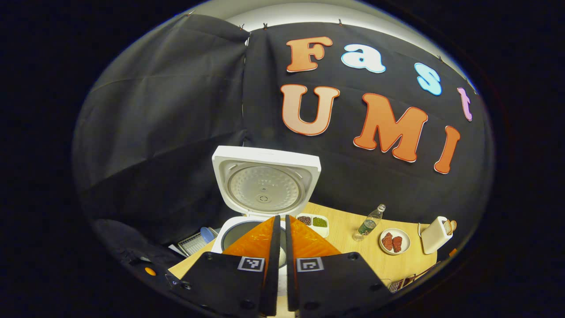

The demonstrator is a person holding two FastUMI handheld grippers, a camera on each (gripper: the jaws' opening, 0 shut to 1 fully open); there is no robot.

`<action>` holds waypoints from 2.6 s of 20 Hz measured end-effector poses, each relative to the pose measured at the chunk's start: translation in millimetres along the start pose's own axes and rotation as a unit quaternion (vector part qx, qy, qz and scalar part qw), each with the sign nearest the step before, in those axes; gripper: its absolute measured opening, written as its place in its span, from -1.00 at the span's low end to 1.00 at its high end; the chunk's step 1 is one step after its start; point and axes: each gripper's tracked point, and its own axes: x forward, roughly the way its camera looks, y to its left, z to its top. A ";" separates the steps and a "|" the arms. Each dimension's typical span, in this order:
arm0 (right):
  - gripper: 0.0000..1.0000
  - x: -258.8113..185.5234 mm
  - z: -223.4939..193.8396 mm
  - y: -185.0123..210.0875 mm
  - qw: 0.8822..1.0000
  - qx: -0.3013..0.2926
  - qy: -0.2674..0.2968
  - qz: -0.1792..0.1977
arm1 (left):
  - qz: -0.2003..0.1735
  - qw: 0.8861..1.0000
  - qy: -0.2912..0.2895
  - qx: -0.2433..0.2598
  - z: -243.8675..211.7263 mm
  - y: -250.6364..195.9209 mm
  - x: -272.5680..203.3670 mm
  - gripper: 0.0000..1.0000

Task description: Close the left gripper, press the button to open the rice cooker; take a wooden spoon from the chopstick holder with the right hand, scoop a spoonful of rice and pour it into the rice cooker, then put the wooden spoon back into the chopstick holder.

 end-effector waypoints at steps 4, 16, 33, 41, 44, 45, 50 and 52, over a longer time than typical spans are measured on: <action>0.83 18.0 -27.8 -7.0 0.999 0.016 0.040 0.010 | -0.013 0.999 -0.024 0.017 2.6 -23.2 -17.7 -0.05; 0.82 72.4 -100.3 3.7 0.987 0.041 0.143 0.064 | 0.002 0.998 -0.031 0.054 -25.1 -55.3 -71.3 0.55; -0.55 62.0 -103.0 11.6 0.991 0.033 0.108 0.073 | -0.017 0.995 -0.029 0.093 -36.0 -84.6 -80.5 0.53; -0.58 39.5 -88.1 12.9 0.995 0.047 0.064 0.054 | -0.069 0.991 -0.031 0.107 -32.1 -92.1 -54.9 0.56; -0.62 25.5 -67.1 19.1 0.998 0.033 0.040 0.033 | -0.092 0.989 -0.039 0.111 -25.3 -86.0 -46.3 0.55; -0.61 18.4 -54.5 25.0 0.999 0.026 0.026 0.031 | -0.097 0.988 -0.046 0.113 -21.6 -83.0 -44.4 0.60; -0.62 -25.8 -13.4 78.0 0.998 -0.002 -0.027 0.049 | -0.100 0.987 -0.069 0.108 -12.1 -52.9 -31.8 1.00; -0.62 -38.5 -10.5 110.5 0.997 -0.010 -0.030 0.075 | -0.105 0.987 -0.064 0.099 -17.0 -40.8 -27.1 1.00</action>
